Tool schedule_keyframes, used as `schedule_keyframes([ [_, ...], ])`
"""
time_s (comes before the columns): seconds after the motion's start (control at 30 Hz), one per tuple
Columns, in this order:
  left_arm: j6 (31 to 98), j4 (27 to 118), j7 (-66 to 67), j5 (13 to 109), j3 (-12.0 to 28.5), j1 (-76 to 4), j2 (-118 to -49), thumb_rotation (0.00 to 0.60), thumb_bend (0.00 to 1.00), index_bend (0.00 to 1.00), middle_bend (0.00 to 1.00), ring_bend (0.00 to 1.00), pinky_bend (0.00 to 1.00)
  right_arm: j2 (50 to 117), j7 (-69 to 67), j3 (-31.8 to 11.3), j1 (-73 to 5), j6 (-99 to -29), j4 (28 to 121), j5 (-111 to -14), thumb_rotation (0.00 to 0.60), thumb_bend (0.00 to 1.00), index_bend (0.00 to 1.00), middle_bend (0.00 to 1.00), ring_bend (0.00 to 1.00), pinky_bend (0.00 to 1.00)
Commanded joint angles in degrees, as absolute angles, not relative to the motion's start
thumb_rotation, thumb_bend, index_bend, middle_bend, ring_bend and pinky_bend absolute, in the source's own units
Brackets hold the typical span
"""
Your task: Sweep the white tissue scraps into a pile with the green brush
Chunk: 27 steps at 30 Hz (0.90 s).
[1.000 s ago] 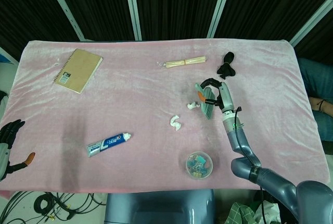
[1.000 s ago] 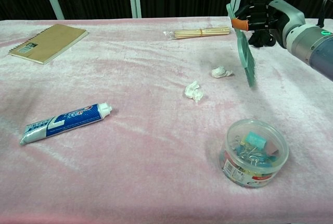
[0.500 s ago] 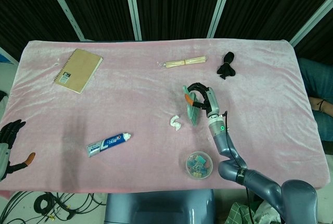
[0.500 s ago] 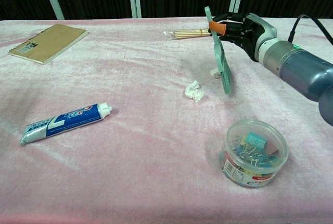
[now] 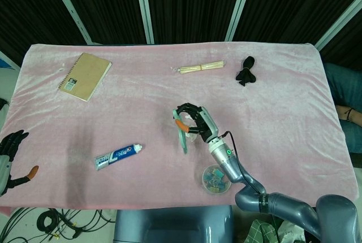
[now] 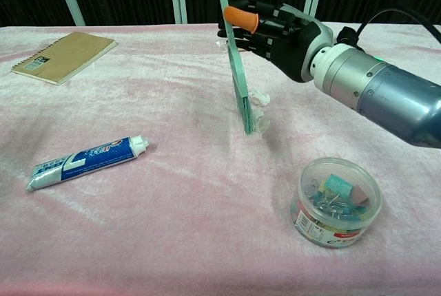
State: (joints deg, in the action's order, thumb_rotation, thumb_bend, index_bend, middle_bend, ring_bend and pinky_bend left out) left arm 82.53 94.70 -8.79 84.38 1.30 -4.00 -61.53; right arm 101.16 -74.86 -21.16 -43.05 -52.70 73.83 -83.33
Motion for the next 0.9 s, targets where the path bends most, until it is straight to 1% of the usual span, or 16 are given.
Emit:
schedule_keyframes([
  [0.03,82.54,94.65,-8.80,84.46,1.27,-4.00,-61.51,0.600,0.28,0.11,0.06,0.00,0.25,99.34,-73.52,-20.08,-42.95,-54.86,75.30,-85.26,0.600,0.40,0.74,0.61,0.32,0.13],
  [0.2,82.49,94.61,-8.94,84.53,1.25,-4.04,-61.46,0.600,0.28,0.11,0.06,0.00,0.25,97.03,-69.61,-20.46,-43.08,-55.47,73.36,-84.53,0.600,0.40,0.74,0.61,0.33,0.13],
  [0.37,82.56,94.64,-8.77,84.68,1.19,-4.03,-61.46,0.600,0.28,0.11,0.06,0.00,0.25,93.66,-61.42,-19.29,-43.38,-54.59,67.55,-84.63,0.600,0.40,0.75,0.62,0.34,0.13],
  [0.53,82.61,94.70,-8.40,84.73,1.12,-3.99,-61.49,0.600,0.28,0.11,0.06,0.00,0.26,90.47,-52.23,-16.63,-43.32,-53.04,61.93,-85.23,0.600,0.40,0.76,0.62,0.34,0.13],
  [0.7,82.46,94.95,-8.12,84.49,1.11,-3.99,-61.46,0.600,0.28,0.11,0.06,0.00,0.26,86.73,-45.52,-13.20,-44.01,-48.41,59.31,-85.95,0.600,0.40,0.77,0.62,0.34,0.13],
  [0.8,82.47,95.03,-8.00,84.42,1.13,-3.97,-61.45,0.600,0.28,0.11,0.06,0.00,0.26,85.86,-40.03,-11.49,-44.31,-46.51,57.84,-86.04,0.600,0.40,0.77,0.62,0.34,0.13],
  [0.9,82.46,95.06,-7.94,84.40,1.13,-3.97,-61.46,0.600,0.28,0.11,0.06,0.00,0.26,86.47,-33.92,-10.17,-44.31,-45.15,56.29,-85.43,0.600,0.40,0.77,0.62,0.34,0.13],
])
